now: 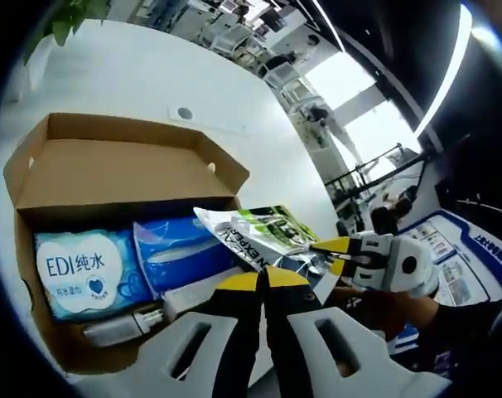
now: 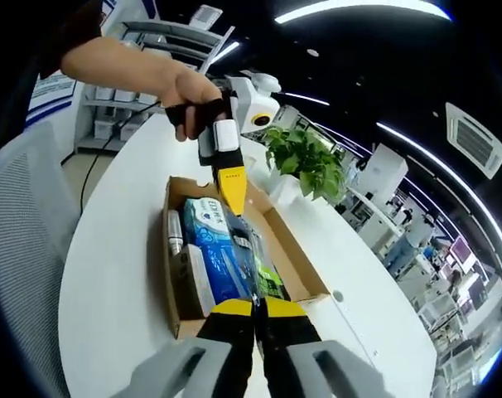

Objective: Operate the shoe box by opening the lid, removing the specified soft item, and placing it in the target area until the item is outside and the box remains undamaged.

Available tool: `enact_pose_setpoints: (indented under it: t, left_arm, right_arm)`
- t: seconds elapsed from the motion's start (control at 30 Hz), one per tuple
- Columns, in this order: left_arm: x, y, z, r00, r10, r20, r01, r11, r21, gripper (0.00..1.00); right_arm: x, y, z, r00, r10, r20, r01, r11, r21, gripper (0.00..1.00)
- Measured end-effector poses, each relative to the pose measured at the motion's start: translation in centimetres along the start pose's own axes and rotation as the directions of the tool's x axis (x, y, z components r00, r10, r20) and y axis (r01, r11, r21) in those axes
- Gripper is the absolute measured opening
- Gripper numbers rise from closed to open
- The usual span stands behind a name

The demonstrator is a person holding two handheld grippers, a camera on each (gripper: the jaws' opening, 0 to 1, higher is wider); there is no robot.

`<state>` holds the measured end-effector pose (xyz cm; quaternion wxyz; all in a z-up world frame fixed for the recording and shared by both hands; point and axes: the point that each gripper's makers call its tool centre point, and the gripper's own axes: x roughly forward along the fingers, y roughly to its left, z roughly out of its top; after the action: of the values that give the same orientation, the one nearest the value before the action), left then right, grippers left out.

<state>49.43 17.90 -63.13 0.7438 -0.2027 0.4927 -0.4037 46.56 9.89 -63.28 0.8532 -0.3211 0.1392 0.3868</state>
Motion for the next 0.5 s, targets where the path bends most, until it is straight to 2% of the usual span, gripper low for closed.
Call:
enact_pose_setpoints:
  t: [0.23,0.5]
  left_arm:
    - [1.8,-0.9,0.1,1.000,-0.001,-0.009,0.001,1.000,0.024,0.00]
    - [4.2,-1.7,-0.3,1.000,0.006,-0.031,-0.004,0.997,0.077,0.00]
  right_arm:
    - [-0.6,-0.8,-1.8,0.999,-0.020,-0.030,0.020,1.000,0.015,0.00]
    - [-1.3,-1.3,-4.8,0.996,-0.040,-0.082,0.044,0.997,0.055,0.00]
